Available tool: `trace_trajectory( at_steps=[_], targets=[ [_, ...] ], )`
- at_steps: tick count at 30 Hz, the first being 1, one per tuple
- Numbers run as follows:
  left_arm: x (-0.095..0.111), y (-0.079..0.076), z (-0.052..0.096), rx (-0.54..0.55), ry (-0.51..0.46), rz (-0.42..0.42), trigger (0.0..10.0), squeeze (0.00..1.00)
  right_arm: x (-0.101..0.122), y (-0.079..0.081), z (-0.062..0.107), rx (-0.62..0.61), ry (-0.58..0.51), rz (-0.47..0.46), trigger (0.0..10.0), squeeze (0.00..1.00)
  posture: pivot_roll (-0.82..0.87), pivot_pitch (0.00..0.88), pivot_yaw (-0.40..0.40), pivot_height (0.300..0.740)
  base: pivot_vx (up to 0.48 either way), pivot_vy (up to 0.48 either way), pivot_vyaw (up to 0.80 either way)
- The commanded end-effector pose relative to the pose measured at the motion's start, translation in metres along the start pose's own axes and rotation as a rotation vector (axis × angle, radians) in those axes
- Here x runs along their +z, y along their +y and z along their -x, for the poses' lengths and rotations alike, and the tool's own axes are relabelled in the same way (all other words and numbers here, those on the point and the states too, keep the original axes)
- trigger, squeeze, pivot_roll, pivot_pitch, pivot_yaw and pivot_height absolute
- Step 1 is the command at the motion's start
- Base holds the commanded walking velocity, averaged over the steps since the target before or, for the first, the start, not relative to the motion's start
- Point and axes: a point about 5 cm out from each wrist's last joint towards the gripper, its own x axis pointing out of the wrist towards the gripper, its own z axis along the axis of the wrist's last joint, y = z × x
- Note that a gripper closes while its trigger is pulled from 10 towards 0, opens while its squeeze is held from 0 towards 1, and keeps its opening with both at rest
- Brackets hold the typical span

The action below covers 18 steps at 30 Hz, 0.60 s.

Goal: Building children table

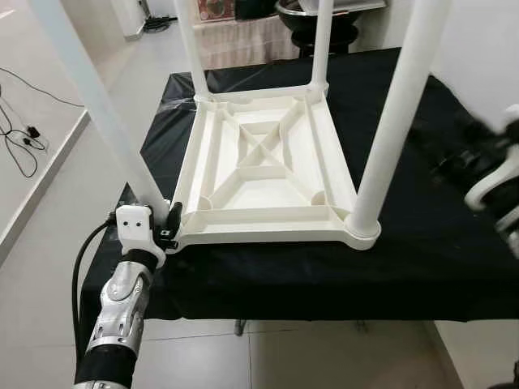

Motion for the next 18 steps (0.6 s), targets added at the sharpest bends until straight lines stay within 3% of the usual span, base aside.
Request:
trace_trajectory(
  at_steps=[1,3,4,6,10,11,13,14,18],
  targets=[
    [-0.005,0.001,0.002,-0.009,0.03,-0.026,0.0,0.0,0.007,-0.003,0.002,-0.01,-0.086,-0.087,10.0,0.0,-0.16,0.142,0.052,0.74,0.0,0.0,0.0],
    [-0.006,0.001,0.002,-0.009,0.031,-0.026,0.0,0.0,0.012,-0.001,0.004,0.013,-0.14,-0.128,10.0,0.0,-0.16,0.142,0.052,0.74,0.0,0.0,0.0],
    [-0.006,0.0,0.002,-0.009,0.032,-0.026,0.0,0.0,0.017,0.012,0.01,0.157,-0.206,-0.196,10.0,0.0,-0.16,0.138,0.051,0.74,0.0,0.0,0.0],
    [-0.006,0.0,0.002,-0.009,0.032,-0.026,0.0,0.0,0.017,0.012,0.01,0.157,-0.206,-0.196,10.0,0.0,-0.16,0.138,0.051,0.74,0.0,0.0,0.0],
    [-0.006,0.0,0.002,-0.008,0.032,-0.027,0.0,0.0,0.021,0.021,0.018,0.266,-0.277,-0.291,10.0,0.0,-0.15,0.135,0.051,0.74,0.0,0.0,0.0],
    [-0.007,0.0,0.002,-0.007,0.034,-0.029,2.3,0.0,0.026,0.021,0.018,0.284,-0.321,-0.34,10.0,0.0,-0.15,0.136,0.052,0.74,0.0,0.0,0.0],
    [-0.007,0.001,0.002,-0.007,0.034,-0.031,2.3,0.0,0.03,0.021,0.019,0.296,-0.352,-0.376,10.0,0.0,-0.15,0.136,0.052,0.74,0.0,0.0,0.0],
    [-0.007,0.001,0.003,-0.006,0.036,-0.033,9.6,0.0,0.035,0.023,0.021,0.327,-0.38,-0.387,10.0,0.0,-0.15,0.135,0.054,0.74,0.0,0.0,0.0],
    [-0.007,0.001,0.003,-0.006,0.038,-0.037,10.0,0.0,0.045,0.034,0.023,0.421,-0.391,-0.347,10.0,0.0,-0.15,0.137,0.057,0.74,0.0,0.0,0.0]
  ],
)
